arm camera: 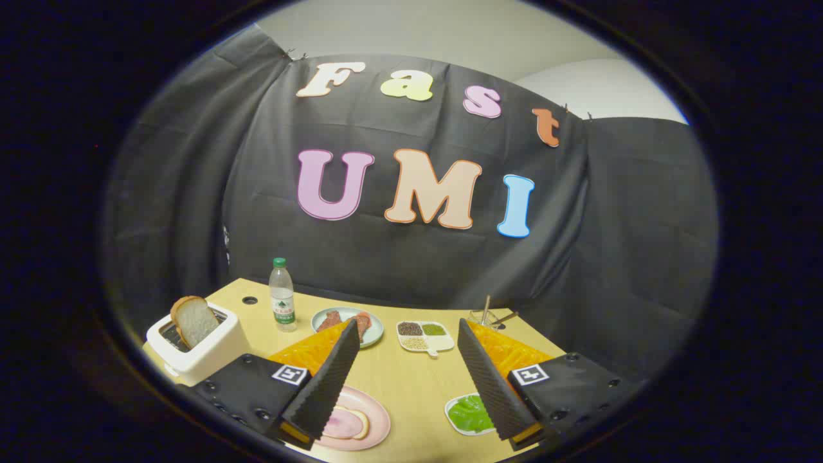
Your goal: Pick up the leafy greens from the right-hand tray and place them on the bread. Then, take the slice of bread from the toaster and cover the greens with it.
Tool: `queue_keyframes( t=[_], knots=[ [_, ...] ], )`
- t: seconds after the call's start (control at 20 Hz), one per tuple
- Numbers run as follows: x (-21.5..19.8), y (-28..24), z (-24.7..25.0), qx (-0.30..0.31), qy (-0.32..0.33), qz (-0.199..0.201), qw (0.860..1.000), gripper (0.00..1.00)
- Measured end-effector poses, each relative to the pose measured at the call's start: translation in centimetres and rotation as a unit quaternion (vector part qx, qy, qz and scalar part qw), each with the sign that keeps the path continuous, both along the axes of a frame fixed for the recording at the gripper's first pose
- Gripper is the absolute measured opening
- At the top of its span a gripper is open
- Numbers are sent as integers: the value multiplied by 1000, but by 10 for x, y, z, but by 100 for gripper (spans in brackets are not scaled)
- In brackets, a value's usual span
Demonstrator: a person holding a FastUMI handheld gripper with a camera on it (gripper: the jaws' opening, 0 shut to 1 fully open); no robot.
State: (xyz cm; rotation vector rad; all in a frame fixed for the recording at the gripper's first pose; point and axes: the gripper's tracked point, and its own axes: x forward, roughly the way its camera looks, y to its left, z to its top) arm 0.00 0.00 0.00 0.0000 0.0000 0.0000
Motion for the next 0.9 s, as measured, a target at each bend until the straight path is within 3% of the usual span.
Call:
queue_keyframes(
  t=[0.35, 0.9],
  knots=[
    [-12, -4, 2, 7, -9, 38, 999, 99],
    [-21, -94, -13, 22, -2, 84, 996, 99]
  ],
)
